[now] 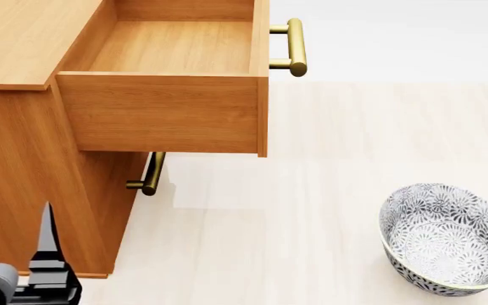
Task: Put the ketchup in the top drawer of the cabinet.
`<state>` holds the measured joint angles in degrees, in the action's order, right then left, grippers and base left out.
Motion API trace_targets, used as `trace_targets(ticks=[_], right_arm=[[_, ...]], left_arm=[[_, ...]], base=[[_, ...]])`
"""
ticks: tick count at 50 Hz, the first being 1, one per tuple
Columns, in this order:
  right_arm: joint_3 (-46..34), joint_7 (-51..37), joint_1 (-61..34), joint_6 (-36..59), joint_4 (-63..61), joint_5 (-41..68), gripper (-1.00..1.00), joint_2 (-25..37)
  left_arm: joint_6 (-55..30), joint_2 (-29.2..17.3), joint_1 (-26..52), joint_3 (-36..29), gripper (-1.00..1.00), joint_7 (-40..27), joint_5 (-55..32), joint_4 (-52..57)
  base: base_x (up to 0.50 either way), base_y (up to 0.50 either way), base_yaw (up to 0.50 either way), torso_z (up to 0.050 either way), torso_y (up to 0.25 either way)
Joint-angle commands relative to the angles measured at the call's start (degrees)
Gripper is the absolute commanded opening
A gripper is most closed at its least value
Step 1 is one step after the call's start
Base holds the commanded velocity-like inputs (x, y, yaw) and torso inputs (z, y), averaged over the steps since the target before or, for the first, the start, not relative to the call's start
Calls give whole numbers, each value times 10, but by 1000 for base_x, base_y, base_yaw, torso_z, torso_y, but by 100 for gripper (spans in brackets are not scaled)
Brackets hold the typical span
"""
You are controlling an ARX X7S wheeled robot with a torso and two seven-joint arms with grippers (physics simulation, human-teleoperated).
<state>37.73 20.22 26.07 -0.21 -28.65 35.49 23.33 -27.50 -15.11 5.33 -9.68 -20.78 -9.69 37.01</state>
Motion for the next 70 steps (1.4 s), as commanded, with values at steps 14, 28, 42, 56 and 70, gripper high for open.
trace_targets(ticks=[14,28,42,56,70], right_arm=[[19,68,38,-89,67,-1,100,-65],[23,65,37,-80,71,6,100,-60],[33,54,32,-77,89,5,100,-59],[44,53,14,-72,136,17,100,-50],[40,56,5,-70,143,19,100,-47]], left_arm=[[14,-5,1,-3,100,-1,-7,-18],[17,-7,1,-4,100,-4,-11,-24],[19,-8,8,-8,100,-6,-12,-35],[20,-9,11,-10,100,-8,-15,-42],[27,-12,11,-10,100,-10,-18,-50]], base=[[0,0,0,0,0],[0,0,0,0,0],[0,0,0,0,0],[0,0,0,0,0],[0,0,0,0,0]])
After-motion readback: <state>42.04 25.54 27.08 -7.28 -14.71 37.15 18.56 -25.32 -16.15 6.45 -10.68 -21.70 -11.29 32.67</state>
